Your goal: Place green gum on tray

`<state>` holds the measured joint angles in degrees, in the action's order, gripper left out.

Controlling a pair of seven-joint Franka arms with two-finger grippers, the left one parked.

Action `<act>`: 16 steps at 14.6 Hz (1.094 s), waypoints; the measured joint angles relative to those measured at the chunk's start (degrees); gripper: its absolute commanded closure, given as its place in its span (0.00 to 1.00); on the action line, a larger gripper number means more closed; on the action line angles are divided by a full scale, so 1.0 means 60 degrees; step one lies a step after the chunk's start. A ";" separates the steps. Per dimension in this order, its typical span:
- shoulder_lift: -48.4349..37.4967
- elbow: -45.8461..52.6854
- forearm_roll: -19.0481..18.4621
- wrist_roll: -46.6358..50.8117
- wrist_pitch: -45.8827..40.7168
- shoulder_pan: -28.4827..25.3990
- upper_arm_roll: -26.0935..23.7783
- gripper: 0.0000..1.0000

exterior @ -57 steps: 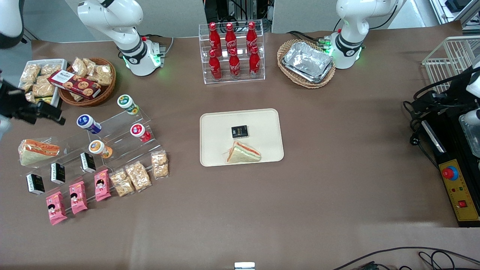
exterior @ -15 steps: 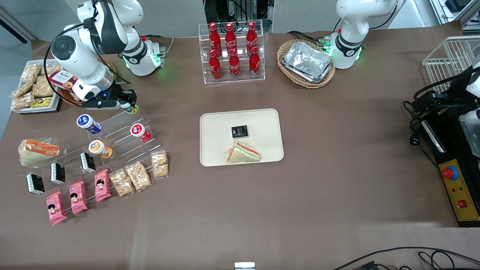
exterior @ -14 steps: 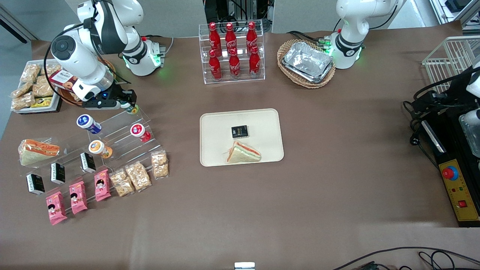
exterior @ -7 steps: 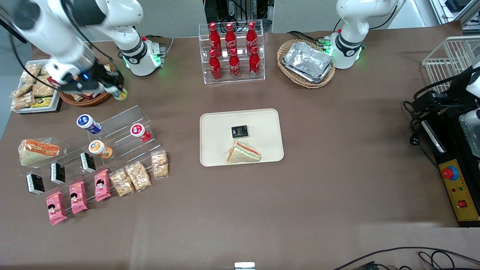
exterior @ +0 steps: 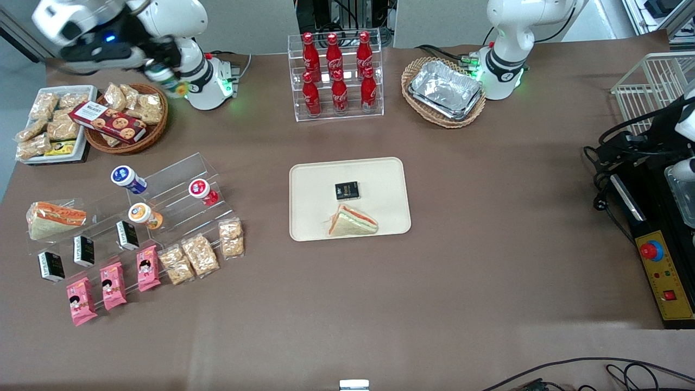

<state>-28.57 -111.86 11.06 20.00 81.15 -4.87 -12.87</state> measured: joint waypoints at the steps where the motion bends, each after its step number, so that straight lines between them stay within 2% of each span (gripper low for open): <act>1: 0.0203 0.0215 0.0294 0.0586 0.0000 -0.0020 -0.0503 0.78; 2: 0.0421 0.0321 0.0585 0.1153 0.0119 -0.0030 -0.1032 0.77; 4: 0.0944 0.0320 0.0778 0.2193 0.0893 -0.0046 -0.2111 0.77; 7: 0.2101 -0.0155 0.0732 0.3825 0.2913 -0.0043 -0.3823 0.77; 9: 0.2992 -0.0702 0.0385 0.4558 0.4373 -0.0056 -0.4603 0.77; 13: 0.4831 -0.1739 -0.0676 0.4889 0.6865 -0.0145 -0.4835 0.77; 14: 0.5357 -0.1887 -0.1169 0.5081 0.7320 -0.0151 -0.4830 0.77; 16: 0.6469 -0.1984 -0.2622 0.6052 0.7997 -0.0233 -0.4819 0.77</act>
<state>10.25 -123.76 -4.67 56.31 129.14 -6.27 -41.79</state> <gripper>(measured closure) 0.419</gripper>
